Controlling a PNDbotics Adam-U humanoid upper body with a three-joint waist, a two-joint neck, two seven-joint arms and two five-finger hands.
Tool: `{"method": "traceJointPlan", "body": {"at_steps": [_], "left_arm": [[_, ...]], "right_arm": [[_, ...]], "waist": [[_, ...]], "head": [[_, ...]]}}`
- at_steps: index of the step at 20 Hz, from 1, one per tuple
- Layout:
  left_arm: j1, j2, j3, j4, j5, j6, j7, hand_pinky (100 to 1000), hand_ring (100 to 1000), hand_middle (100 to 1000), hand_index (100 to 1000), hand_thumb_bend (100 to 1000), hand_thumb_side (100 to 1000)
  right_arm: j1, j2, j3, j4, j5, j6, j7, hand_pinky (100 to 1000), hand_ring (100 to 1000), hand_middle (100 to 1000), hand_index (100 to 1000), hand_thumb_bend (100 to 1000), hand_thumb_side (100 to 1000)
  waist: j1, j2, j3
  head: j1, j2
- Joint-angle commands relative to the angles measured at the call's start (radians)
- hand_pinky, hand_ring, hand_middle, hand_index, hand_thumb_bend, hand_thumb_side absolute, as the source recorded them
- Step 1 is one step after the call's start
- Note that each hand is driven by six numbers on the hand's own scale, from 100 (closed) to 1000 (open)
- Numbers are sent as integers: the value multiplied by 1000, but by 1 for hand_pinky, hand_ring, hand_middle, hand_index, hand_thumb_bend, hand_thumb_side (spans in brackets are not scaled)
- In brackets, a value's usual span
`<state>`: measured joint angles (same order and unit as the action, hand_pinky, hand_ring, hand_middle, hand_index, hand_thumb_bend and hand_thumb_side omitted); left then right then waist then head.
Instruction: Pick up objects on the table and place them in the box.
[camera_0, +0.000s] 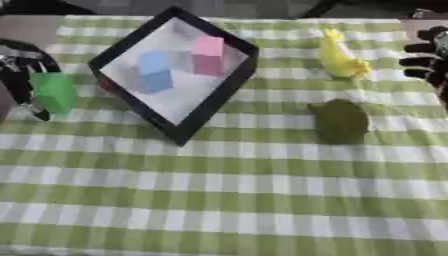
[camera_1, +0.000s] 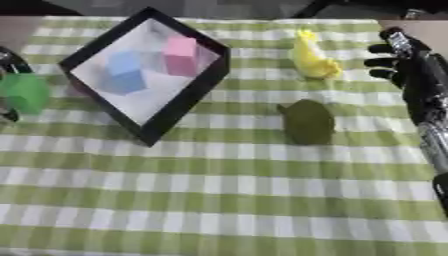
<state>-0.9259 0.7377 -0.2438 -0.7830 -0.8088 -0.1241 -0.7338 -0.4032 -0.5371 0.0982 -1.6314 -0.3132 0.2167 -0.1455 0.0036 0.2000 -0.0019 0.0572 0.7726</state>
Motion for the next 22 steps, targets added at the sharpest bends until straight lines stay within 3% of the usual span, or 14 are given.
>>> {"method": "traceJointPlan", "body": {"at_steps": [1, 5, 11, 17, 22], "left_arm": [[-21, 20, 11, -4, -14, -13, 42, 715, 688, 597, 677, 611, 100], [-23, 21, 7, -18, -19, -24, 79, 689, 645, 541, 615, 585, 100], [-46, 40, 0, -126, 10, -13, 67, 695, 642, 546, 622, 576, 100], [-120, 51, -11, -278, 52, 20, 8, 697, 639, 546, 621, 590, 100], [-194, 16, -25, -310, 34, 17, -20, 695, 642, 546, 620, 609, 100]], "right_arm": [[-8, -15, -15, -9, -3, -2, 2, 794, 743, 730, 876, 100, 809], [-8, -16, -16, -7, -3, -3, 3, 795, 743, 730, 876, 100, 808], [-10, -19, -16, -8, -3, -4, 4, 795, 743, 730, 876, 100, 804], [-10, -22, -15, -6, -2, -4, 6, 794, 742, 730, 876, 100, 803], [-12, -22, -14, -6, -2, -4, 7, 795, 742, 729, 876, 100, 800]], "waist": [[-4, 0, 0], [-3, -2, 1], [-3, -6, 2], [1, -12, 6], [2, -16, 4]], "head": [[2, -3], [2, -3], [-2, -3], [-7, -3], [-9, -3]]}}
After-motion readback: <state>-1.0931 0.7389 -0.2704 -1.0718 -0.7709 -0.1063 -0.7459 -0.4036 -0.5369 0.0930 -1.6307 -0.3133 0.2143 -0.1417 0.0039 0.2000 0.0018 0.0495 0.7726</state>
